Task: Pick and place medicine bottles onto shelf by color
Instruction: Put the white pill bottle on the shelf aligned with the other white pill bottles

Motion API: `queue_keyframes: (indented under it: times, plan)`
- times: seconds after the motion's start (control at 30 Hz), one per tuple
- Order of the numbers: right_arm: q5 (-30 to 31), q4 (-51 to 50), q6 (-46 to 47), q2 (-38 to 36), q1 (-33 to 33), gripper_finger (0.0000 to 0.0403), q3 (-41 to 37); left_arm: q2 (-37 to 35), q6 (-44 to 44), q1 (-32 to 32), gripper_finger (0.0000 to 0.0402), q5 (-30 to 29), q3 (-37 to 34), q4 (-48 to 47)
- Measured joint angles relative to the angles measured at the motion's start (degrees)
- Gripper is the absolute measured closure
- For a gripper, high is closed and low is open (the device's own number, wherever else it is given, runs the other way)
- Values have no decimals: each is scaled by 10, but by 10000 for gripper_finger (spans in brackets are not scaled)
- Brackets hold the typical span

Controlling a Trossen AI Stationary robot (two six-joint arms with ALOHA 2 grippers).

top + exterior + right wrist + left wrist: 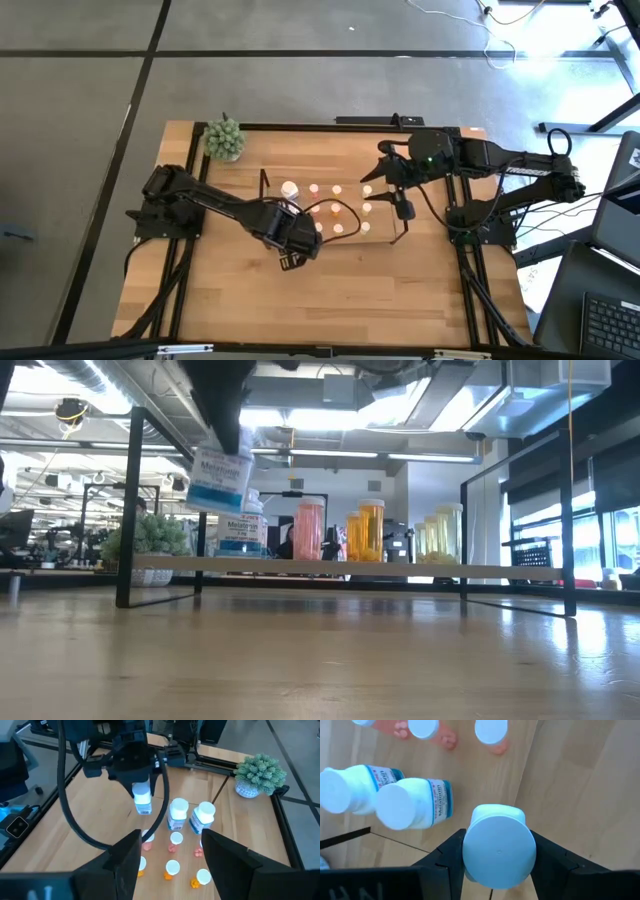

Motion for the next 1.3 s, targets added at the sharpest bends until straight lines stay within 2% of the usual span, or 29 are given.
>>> queue_keyframes:
  times: [0.23, 0.67, 1.3]
  plan:
    - [0, 0, 3, 0, 0, 192, 0, 0, 33, 5, 239, 0, -38, 64]
    - [0, 2, 2, 0, 0, 192, 0, -1, 47, 18, 239, 4, -83, 86]
    - [1, 2, 2, 0, 0, 192, 0, -1, 76, 23, 239, 10, -86, 114]
